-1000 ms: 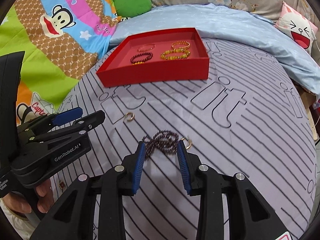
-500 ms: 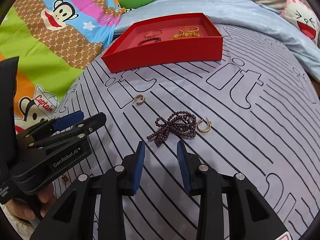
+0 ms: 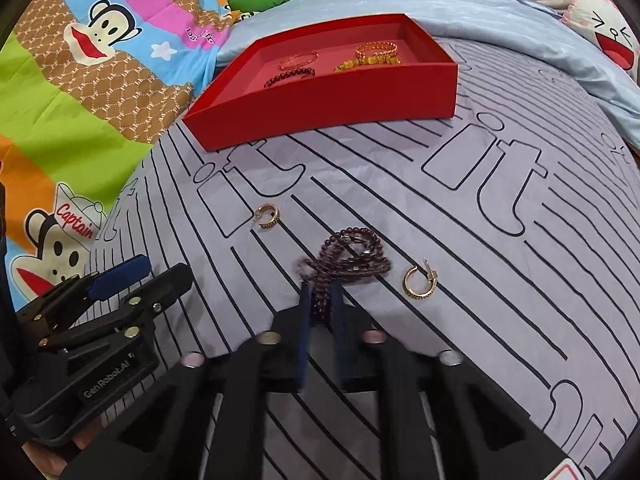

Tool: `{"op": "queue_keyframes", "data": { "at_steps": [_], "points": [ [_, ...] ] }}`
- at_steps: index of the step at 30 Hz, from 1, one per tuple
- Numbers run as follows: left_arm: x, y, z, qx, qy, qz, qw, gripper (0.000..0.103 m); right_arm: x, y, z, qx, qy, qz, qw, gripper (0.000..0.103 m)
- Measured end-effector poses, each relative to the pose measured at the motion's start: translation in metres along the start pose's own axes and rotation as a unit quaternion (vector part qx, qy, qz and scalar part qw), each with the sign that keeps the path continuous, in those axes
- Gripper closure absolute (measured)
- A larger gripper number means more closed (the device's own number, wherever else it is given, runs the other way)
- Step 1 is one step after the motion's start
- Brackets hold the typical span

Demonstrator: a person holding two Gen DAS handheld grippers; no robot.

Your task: Organize jewelry

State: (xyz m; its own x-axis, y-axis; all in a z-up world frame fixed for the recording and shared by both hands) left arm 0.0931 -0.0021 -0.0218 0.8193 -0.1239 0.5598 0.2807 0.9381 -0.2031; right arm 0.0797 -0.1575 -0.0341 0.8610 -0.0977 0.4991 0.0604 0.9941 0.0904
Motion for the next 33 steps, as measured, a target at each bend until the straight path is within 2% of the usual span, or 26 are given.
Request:
{"op": "queue_keyframes", "data": {
  "at_steps": [4, 11, 15, 22, 33],
  "points": [
    [-0.001, 0.000, 0.001, -0.004, 0.000, 0.001, 1.0000, 0.054, -0.007, -0.011, 0.020, -0.001, -0.023, -0.001, 1.000, 0.096],
    [-0.002, -0.004, 0.001, -0.014, 0.002, -0.001, 0.9999, 0.054, -0.019, -0.057, 0.061, -0.020, -0.048, -0.059, 0.997, 0.096],
    [-0.004, -0.008, 0.001, -0.019, 0.005, -0.003, 0.9998, 0.054, -0.022, -0.067, 0.071, -0.027, -0.055, -0.071, 0.996, 0.096],
    [-0.010, -0.008, 0.006, -0.024, 0.006, -0.001, 0.9997, 0.054, -0.034, -0.058, 0.071, -0.018, -0.043, -0.066, 0.997, 0.096],
    [-0.032, 0.018, 0.013, -0.012, 0.018, 0.032, 0.9992, 0.054, -0.042, -0.031, 0.063, 0.004, -0.029, -0.037, 0.999, 0.096]
  ]
}}
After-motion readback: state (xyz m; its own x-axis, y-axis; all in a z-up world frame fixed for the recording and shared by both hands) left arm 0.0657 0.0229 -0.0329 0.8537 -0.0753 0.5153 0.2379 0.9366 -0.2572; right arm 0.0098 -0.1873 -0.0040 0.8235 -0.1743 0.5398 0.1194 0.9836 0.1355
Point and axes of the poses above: each gripper's, at about its wrist camera, not at the fingertips, and z roughly against the way its jaws point, y to its left, x to its top, the point moved 3 cm from there along -z, roughly the way its jaws point, and after that the axes turned 10 degrees about -x, right-handed, at the moved point
